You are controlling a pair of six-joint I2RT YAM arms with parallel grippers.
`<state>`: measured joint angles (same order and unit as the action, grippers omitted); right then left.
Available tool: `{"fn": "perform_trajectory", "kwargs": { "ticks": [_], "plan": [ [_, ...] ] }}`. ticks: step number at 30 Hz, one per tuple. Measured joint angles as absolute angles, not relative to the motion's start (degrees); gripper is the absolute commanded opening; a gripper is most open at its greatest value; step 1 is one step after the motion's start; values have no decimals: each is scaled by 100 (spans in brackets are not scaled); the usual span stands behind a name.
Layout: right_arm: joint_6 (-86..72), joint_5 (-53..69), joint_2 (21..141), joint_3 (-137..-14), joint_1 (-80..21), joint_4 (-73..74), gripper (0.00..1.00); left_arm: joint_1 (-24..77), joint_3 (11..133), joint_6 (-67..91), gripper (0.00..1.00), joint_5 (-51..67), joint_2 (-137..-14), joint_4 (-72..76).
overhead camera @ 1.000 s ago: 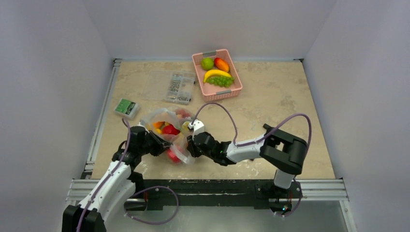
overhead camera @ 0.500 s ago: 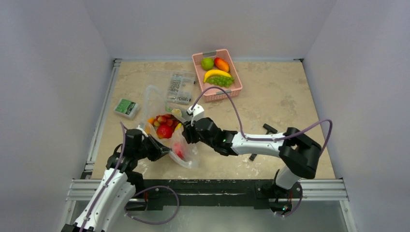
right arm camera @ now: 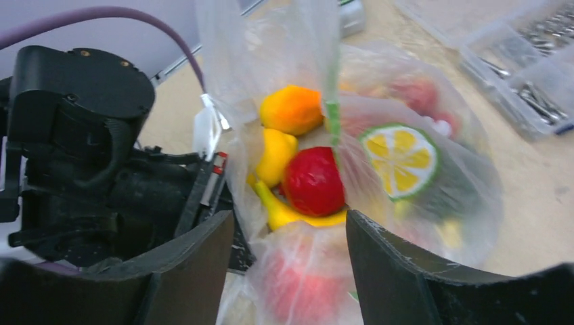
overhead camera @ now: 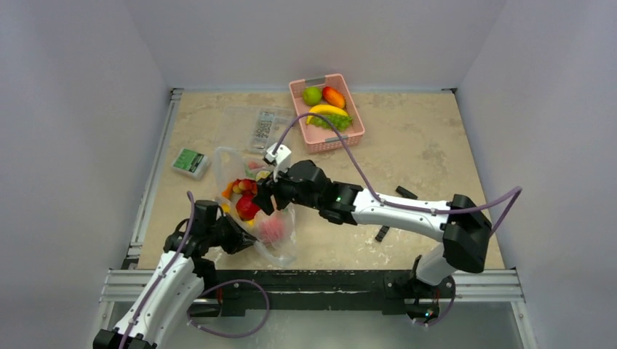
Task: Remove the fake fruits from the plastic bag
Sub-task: Adjust the plastic bag at the center of the board, then take out the fake fruit from the plastic bag.
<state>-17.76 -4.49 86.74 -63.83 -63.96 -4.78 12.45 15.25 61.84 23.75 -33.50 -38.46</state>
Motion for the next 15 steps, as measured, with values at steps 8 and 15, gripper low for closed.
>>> {"fn": "perform_trajectory", "kwargs": {
  "ticks": [8, 15],
  "plan": [
    [-1597, 23, 10108, -7450, -6674, -475, 64, 1245, 1525, 6187, 0, 2307, -3234, -3990],
    [-1431, -165, 11024, -7795, -6674, -294, 77, 1245, 1527, 6189, 0, 2244, -3135, -4132]
  ]
}}
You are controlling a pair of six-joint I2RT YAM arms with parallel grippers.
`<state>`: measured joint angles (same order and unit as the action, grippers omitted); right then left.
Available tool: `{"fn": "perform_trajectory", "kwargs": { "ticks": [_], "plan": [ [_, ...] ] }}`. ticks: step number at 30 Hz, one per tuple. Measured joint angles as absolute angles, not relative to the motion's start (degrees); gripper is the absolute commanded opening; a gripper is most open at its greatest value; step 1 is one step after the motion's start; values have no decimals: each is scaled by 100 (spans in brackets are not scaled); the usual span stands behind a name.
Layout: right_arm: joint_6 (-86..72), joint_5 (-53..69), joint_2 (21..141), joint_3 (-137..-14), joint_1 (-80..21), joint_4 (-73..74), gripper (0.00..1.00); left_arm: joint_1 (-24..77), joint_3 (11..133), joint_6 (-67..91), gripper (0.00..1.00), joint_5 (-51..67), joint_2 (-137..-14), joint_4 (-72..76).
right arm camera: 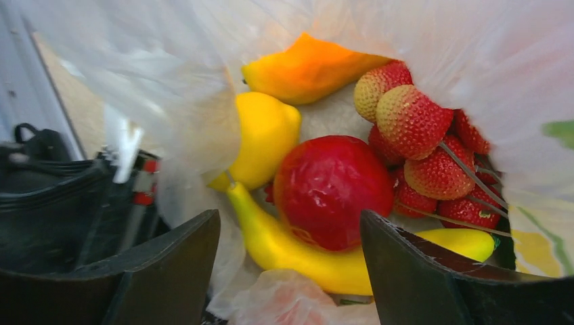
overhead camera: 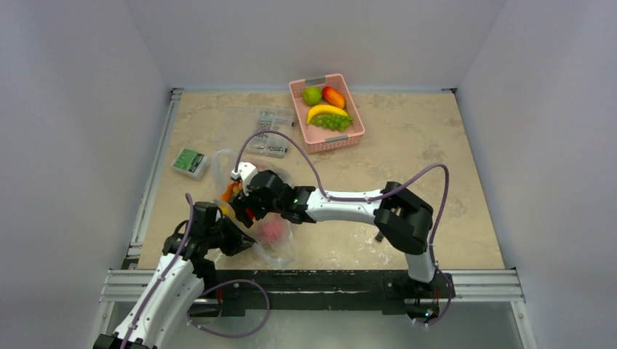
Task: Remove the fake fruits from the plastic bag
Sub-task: Take out the fake fruit from the plastic bag.
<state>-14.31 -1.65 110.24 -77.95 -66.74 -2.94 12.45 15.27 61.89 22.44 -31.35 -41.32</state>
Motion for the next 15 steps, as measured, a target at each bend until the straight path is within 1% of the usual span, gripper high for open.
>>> {"fn": "perform_trajectory", "kwargs": {
  "ticks": [7, 15],
  "plan": [
    [-1142, -504, 11605, -8219, -6672, -93, 83, 1245, 1527, 6198, 0, 2224, -3048, -4187],
    [-996, -904, 11942, -8385, -6672, -64, 78, 1245, 1527, 6195, 0, 2224, -3070, -4189]
  ]
}}
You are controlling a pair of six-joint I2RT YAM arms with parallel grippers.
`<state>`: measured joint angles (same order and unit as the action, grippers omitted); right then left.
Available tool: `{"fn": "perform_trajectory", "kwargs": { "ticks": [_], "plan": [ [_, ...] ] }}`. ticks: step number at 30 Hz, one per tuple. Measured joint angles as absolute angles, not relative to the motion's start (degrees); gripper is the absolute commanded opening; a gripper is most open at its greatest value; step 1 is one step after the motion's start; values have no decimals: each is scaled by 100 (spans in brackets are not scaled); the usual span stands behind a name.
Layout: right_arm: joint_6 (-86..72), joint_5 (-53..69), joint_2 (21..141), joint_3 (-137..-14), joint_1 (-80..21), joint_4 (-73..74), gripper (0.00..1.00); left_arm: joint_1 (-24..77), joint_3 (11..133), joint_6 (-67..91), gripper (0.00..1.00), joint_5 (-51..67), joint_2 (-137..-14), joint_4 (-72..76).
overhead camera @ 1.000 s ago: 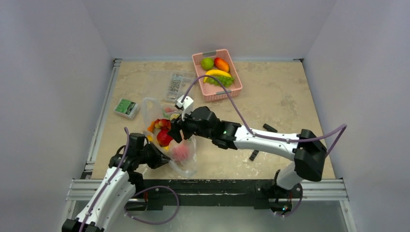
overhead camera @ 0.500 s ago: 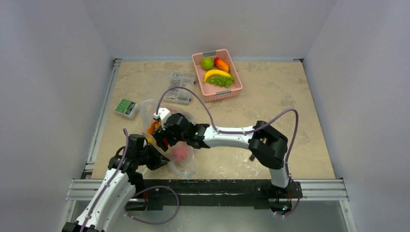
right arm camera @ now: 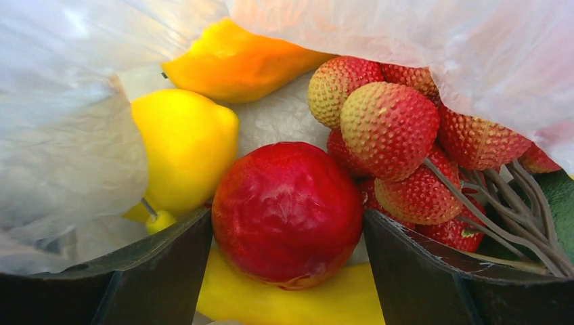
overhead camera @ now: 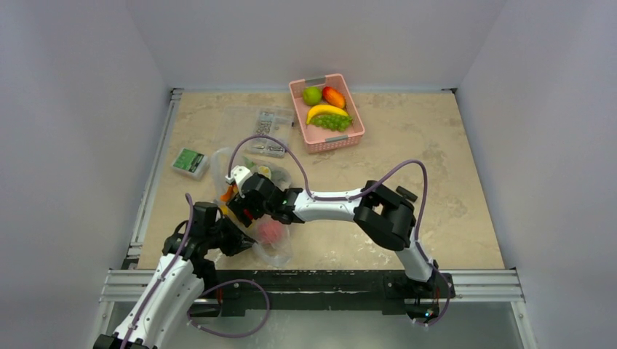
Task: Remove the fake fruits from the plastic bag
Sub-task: Take out the fake fruit from the plastic bag.
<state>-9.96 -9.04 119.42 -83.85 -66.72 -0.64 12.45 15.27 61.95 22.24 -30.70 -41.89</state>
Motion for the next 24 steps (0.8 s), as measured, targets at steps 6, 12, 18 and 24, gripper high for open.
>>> {"fn": "perform_trajectory", "kwargs": {
  "ticks": [6, 12, 18, 24],
  "plan": [
    [-956, -1120, 12007, -8399, -6674, -78, 64, 1245, 1525, 6198, 0, 2224, -3092, -4187],
    [-937, -1125, 11996, -8394, -6674, -113, 41, 1245, 1527, 6200, 0, 2224, -3118, -4187],
    [-1013, -1048, 11638, -8171, -6674, -134, 27, 1245, 1527, 6204, 0, 2222, -3114, -4191],
    [-1179, -808, 10763, -7848, -6674, -281, 18, 1245, 1527, 6239, 0, 2215, -3072, -4246]
  ]
}}
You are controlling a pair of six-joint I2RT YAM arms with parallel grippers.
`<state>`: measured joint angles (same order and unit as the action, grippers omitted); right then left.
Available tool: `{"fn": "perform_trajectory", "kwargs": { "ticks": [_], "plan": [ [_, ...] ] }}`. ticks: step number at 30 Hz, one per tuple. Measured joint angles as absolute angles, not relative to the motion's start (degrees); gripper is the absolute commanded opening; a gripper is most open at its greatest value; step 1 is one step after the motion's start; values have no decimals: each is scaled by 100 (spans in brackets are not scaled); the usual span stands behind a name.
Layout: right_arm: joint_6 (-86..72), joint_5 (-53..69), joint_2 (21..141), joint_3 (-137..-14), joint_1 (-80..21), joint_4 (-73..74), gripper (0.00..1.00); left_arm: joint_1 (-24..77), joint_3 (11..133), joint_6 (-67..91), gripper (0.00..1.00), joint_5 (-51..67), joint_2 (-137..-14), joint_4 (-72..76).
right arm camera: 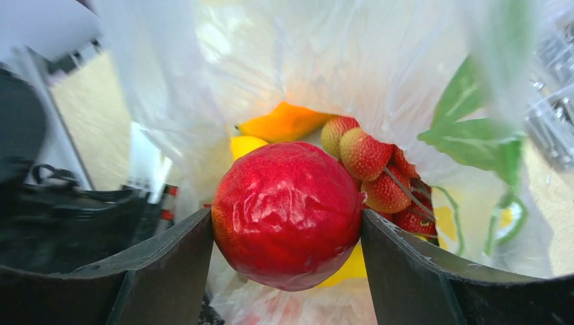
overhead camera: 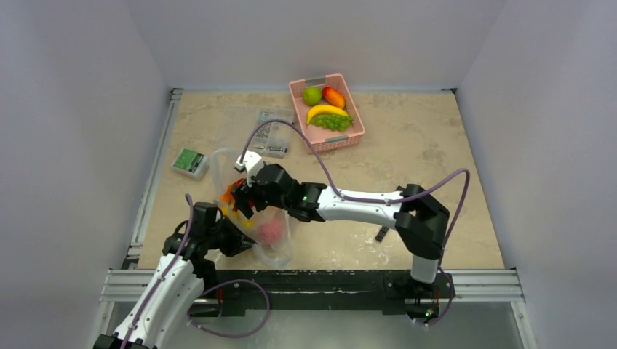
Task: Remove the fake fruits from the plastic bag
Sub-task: Take out the fake fruit from the plastic bag, then place the fake fruit in the bin.
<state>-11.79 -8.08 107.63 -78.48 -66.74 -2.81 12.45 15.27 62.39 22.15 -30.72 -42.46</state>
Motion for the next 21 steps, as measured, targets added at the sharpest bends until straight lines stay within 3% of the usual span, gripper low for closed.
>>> {"fn": "perform_trajectory", "kwargs": {
  "ticks": [12, 21],
  "plan": [
    [-1463, -499, 9371, -7057, -6667, -502, 0, 1245, 1566, 6239, 0, 2204, -3120, -4294],
    [-1433, -1205, 8158, -6571, -6241, -659, 0, 1245, 1610, 6239, 0, 2204, -3151, -4305]
  ]
}}
